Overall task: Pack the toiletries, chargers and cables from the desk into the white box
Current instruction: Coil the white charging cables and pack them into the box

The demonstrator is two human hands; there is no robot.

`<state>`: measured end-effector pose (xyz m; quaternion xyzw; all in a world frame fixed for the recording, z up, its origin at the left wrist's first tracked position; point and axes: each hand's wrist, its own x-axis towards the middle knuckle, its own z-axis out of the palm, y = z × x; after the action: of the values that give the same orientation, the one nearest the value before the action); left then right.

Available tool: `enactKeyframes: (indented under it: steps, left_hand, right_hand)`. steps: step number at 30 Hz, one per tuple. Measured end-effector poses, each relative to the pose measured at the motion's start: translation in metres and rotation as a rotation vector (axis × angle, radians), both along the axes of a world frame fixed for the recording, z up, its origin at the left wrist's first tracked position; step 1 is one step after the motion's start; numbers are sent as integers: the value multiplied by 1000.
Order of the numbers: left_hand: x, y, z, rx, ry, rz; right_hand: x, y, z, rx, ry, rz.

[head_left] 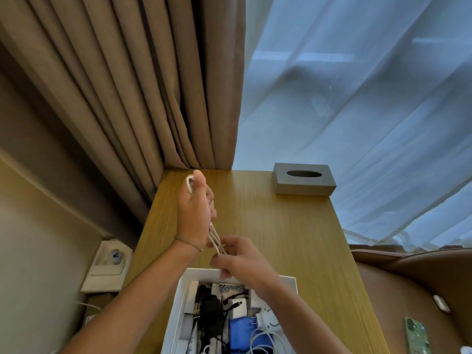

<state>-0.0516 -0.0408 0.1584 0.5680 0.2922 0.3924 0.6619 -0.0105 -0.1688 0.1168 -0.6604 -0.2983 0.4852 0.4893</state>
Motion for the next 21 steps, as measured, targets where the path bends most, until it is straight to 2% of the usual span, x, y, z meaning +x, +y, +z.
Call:
enactKeyframes:
  steps: [4,6,8,11,14,16,19,21]
  left_hand:
    - [-9,0,-8,374,171,-50]
    - [-13,0,-13,501,231,-114]
    - [-16,-2,-19,506,272,-232]
    - [-24,-7,-28,391,302,-463]
    - [-29,-10,-36,218,398,-780]
    - [-32,-11,-40,188,524,-953]
    - [-32,-14,-41,241,787,-954]
    - [-33,-17,-42,267,747,-925]
  right_hand:
    - [14,-9,5,-11,-203,1]
    - [17,-11,8,-4,-394,-82]
    - [19,-13,11,51,-668,-188]
    - [19,-14,10,165,-836,-232]
    - [21,-14,9,183,-681,-240]
    - [23,-14,7,174,-559,-205]
    - [23,-13,3,124,-540,-160]
    - [25,-14,3,122,-562,-137]
